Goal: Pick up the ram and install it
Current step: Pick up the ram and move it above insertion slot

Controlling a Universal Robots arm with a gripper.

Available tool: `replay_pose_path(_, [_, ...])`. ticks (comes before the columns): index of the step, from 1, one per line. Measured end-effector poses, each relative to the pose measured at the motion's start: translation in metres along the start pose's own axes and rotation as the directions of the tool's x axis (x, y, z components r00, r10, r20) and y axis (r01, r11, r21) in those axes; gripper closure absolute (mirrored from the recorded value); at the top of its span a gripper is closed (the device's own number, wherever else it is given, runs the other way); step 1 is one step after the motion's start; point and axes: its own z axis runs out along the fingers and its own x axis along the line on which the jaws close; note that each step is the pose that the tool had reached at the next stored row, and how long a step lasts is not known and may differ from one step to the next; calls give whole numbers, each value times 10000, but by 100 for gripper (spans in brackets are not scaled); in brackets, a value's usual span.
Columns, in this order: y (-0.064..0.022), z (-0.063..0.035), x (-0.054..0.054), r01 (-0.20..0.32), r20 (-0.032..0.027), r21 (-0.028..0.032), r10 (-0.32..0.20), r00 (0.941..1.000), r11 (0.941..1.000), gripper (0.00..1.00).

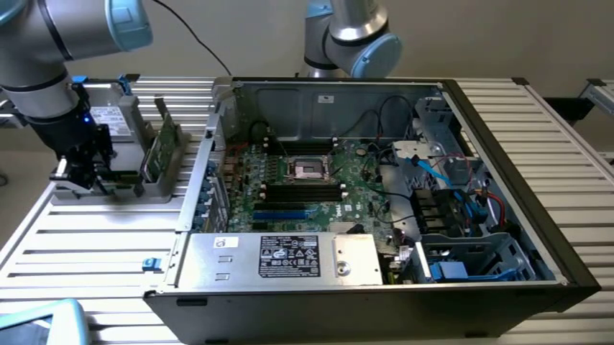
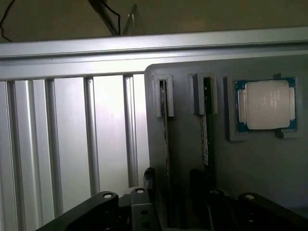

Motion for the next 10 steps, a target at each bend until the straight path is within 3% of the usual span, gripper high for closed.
replay_pose_path(8, [-9,-1,3,0,1,-3,0,10000,10000,57])
replay_pose_path(9, [-9,-1,4,1,2,-2,-1,10000,10000,65])
replay_pose_path(10, [-8,-1,5,1,2,-2,-1,10000,10000,65])
